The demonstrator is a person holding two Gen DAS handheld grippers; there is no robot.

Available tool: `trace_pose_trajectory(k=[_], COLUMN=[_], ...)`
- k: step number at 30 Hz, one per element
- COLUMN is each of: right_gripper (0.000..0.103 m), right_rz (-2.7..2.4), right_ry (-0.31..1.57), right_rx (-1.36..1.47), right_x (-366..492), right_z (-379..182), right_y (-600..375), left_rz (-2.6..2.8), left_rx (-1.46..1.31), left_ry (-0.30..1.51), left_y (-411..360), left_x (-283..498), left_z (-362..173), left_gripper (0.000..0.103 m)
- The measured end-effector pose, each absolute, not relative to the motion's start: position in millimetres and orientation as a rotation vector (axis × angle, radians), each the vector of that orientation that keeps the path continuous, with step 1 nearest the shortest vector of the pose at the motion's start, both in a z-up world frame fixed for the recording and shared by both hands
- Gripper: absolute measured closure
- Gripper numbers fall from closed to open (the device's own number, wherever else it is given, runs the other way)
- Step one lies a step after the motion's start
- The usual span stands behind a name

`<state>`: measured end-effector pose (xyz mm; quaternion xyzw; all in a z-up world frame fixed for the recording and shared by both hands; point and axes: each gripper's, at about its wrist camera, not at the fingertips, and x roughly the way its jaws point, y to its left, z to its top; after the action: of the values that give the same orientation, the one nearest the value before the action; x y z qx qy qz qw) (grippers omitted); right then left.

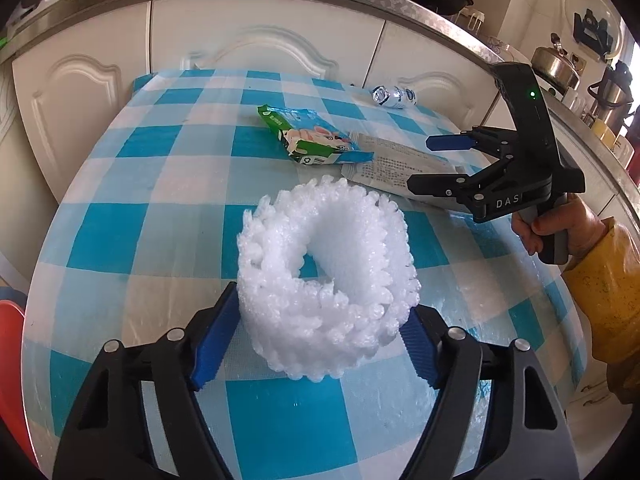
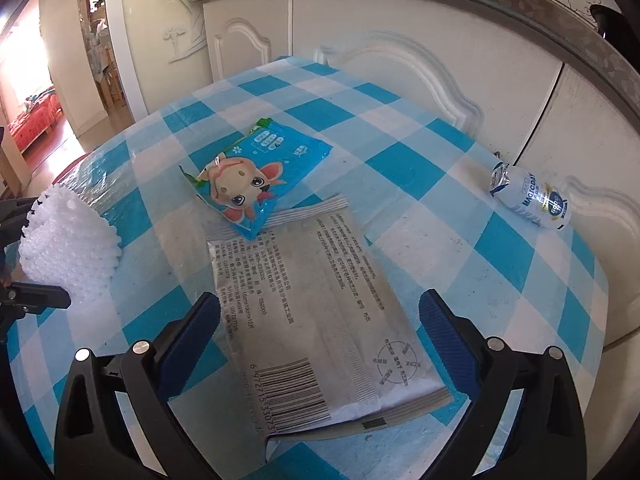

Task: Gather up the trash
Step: 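Grasp the white foam net with the left gripper while the right gripper grasps the grey paper packet, then carry foam net and paper packet to the red bucket and open both grippers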

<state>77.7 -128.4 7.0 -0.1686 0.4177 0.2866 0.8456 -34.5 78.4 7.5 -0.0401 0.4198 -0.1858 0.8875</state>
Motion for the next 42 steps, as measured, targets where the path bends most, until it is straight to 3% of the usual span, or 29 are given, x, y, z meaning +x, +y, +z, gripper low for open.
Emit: trace_pose_trajectory(k=[12,24,28,32,42], right_gripper=[0.004,0.005,0.009,0.020,0.027], right_rz=[0.650,0.632,0.606,0.572,0.425], right_ry=[0.922,0.942,0.946,0.950,0.949], right_rx=[-0.334,-0.345,-0.329,-0.309,-0.181], right_x=[79.9,67.7,60.4,49.0,6.5], right_z=[-2.2,-7.6,-6.7,-3.8,-2.1], right_y=[-128.4,-127.6,-127.7,-128.0,-139.4], left_rz=[-0.403,-0.417,-0.422,-0.420,-0.429], left_rx=[-0.134,-0.165,-0.170,-0.182,-0.207], left_ry=[0.867,0.857,0.853,0.851,0.836], left_y=[83.1,88.1,90.2,94.0,102.9], left_x=[-30.7,-31.0,-30.9,-30.7,-36.3], left_z=[8.1,7.1,7.0,6.9,8.4], left_gripper=[0.047,0.056,0.058,0.060,0.062])
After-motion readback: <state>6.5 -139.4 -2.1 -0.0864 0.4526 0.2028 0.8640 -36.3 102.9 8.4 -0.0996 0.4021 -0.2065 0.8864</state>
